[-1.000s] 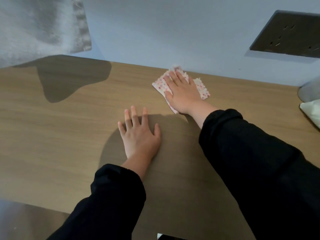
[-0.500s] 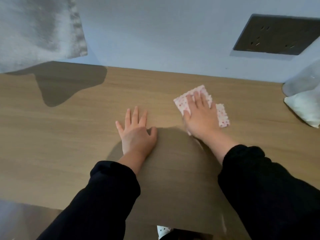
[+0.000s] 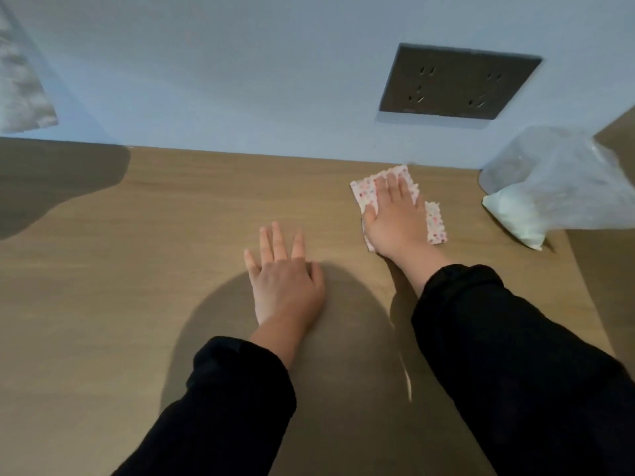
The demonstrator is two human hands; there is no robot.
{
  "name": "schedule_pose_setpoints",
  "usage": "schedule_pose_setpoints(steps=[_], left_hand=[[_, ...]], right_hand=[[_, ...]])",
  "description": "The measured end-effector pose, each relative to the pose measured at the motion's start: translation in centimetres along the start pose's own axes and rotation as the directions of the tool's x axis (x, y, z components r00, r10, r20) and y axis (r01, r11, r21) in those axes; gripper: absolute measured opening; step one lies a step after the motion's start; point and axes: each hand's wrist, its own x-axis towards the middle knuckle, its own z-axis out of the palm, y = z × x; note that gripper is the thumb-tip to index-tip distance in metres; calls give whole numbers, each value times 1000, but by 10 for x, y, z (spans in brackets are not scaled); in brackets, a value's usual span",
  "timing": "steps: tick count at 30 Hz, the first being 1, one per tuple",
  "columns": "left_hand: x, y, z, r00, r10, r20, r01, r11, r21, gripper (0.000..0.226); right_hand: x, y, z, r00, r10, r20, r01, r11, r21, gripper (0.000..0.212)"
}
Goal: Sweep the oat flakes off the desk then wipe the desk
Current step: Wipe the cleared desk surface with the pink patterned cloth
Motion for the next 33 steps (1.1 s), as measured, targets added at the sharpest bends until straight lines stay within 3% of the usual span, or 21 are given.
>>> schedule_pose_setpoints(steps=[3, 8, 11, 13, 16, 19, 21, 25, 27, 29, 33], left_hand=[[2, 2, -1, 1000, 3, 4, -3, 1000, 15, 62], [1, 2, 0, 1000, -3, -5, 3, 1000, 16, 62], [1, 3, 0, 1000, -6, -13, 6, 1000, 29, 63], [0, 3, 0, 1000, 1, -10, 0, 999, 37, 62], [1, 2, 0, 1000, 0, -5, 0, 999, 36, 61], [0, 1, 2, 1000, 5, -23, -4, 999, 41, 62], [0, 1, 3, 1000, 12, -29, -11, 999, 33, 61], [2, 1, 3, 1000, -7, 16, 7, 1000, 27, 61], [4, 1, 2, 999, -12, 30, 10, 999, 39, 63], [3, 1, 2, 1000, -6, 12, 6, 1000, 18, 62], [1, 0, 2, 1000, 10, -24, -10, 1000, -20, 61]], right_hand=[[10, 24, -6, 991, -133, -5, 133, 991, -13, 60], [19, 78, -12, 976, 208, -67, -206, 978, 30, 62], [12, 72, -10, 969, 246, -20, -245, 969, 30, 63], [-10, 53, -4, 977, 212, 0, -212, 977, 19, 64], [-64, 16, 11, 998, -51, 20, 52, 999, -11, 65], [-114, -1, 18, 967, -252, 29, 252, 968, 0, 67], [-126, 11, 19, 978, -203, 45, 204, 979, -23, 64], [-101, 29, 14, 995, 89, 37, -89, 996, -20, 65], [-81, 21, 13, 989, 147, 22, -147, 989, 4, 64], [-72, 9, 13, 992, 122, 19, -122, 992, 13, 63], [-101, 0, 18, 992, -122, 27, 122, 992, 4, 62]])
